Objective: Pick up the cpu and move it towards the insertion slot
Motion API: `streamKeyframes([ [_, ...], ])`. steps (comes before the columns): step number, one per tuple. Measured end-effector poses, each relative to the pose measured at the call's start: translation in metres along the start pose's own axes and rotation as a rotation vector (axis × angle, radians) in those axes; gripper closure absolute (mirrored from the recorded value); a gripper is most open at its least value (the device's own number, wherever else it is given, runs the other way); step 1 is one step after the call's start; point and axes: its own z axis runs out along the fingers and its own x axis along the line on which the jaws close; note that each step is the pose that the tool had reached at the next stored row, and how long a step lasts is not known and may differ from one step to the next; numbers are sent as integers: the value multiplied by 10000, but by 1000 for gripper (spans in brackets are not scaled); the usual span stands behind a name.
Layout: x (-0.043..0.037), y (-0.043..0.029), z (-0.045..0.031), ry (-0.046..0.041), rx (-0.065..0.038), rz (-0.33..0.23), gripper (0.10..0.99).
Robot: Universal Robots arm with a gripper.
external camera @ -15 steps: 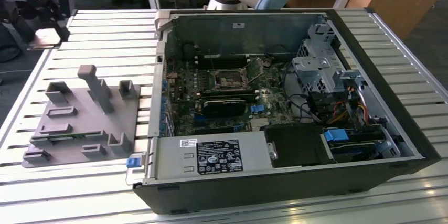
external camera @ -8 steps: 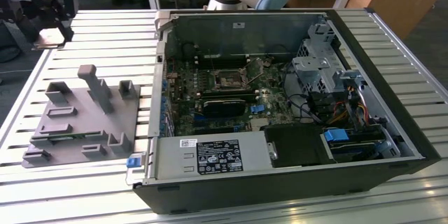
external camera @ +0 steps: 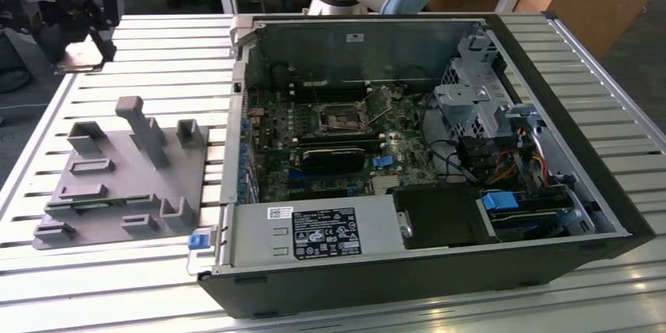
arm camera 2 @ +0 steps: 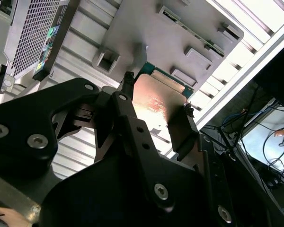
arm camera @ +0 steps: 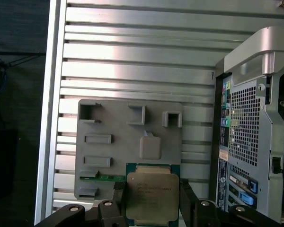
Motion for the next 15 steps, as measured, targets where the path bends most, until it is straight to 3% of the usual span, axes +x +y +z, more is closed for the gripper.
streamKeyframes([
  [15,-122,-5,-2,0,-1,0,545],
])
